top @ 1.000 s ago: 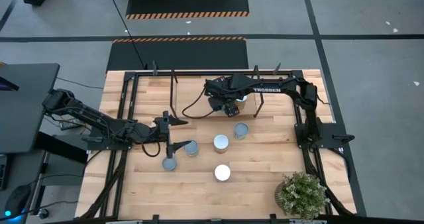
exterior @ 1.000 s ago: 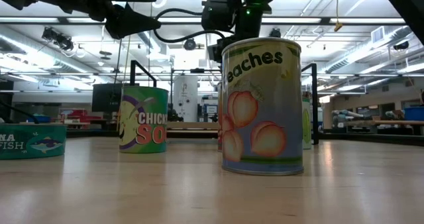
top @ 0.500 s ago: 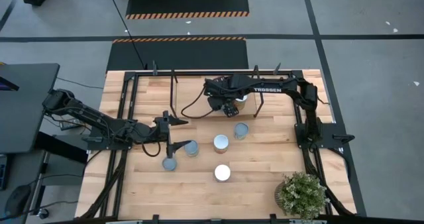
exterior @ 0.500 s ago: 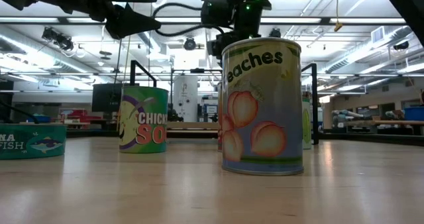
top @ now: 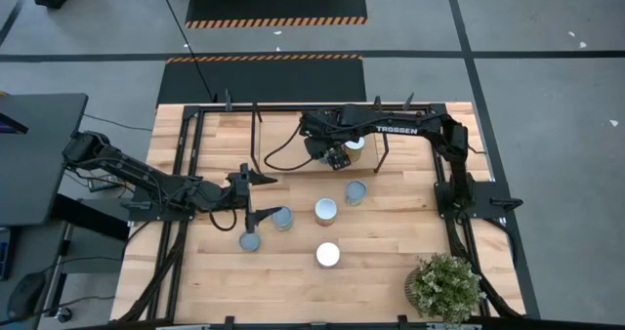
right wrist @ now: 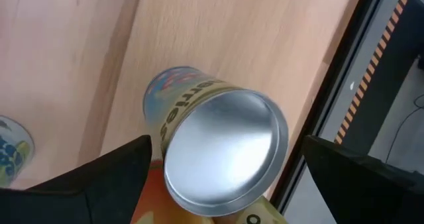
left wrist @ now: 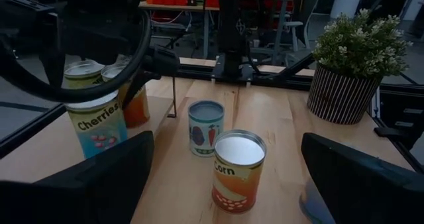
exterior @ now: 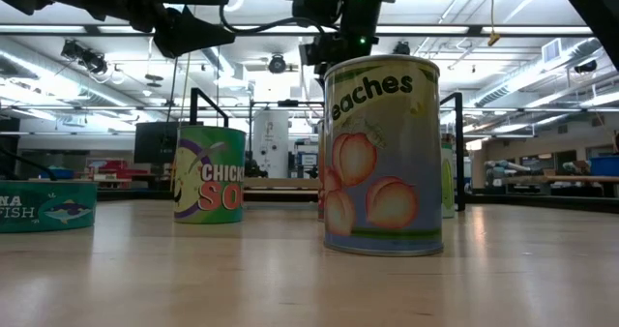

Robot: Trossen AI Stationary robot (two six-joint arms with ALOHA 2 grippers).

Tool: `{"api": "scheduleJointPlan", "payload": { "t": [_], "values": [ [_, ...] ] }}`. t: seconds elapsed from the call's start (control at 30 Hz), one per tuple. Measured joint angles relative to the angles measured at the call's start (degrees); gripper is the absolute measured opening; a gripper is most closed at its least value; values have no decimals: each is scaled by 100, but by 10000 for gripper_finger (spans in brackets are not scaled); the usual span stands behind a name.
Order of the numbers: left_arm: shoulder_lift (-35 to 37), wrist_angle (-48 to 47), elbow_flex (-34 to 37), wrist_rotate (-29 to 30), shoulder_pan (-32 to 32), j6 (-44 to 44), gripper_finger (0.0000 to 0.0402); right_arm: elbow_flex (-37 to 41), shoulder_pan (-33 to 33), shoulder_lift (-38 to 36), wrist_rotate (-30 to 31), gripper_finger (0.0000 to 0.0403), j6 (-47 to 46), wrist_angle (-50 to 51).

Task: Pick and place cans onto a shelf
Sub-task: Put the canned cherries on the shelf

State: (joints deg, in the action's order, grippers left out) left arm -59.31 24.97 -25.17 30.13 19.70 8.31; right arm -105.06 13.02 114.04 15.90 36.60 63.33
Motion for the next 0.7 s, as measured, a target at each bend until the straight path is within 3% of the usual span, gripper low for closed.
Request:
{"api": "scheduleJointPlan", "payload": {
  "t": [0.7],
  "values": [
    [0, -2, 0, 0, 0, 7, 389, 0, -24, -101, 24, 400, -274, 372]
  ]
}}
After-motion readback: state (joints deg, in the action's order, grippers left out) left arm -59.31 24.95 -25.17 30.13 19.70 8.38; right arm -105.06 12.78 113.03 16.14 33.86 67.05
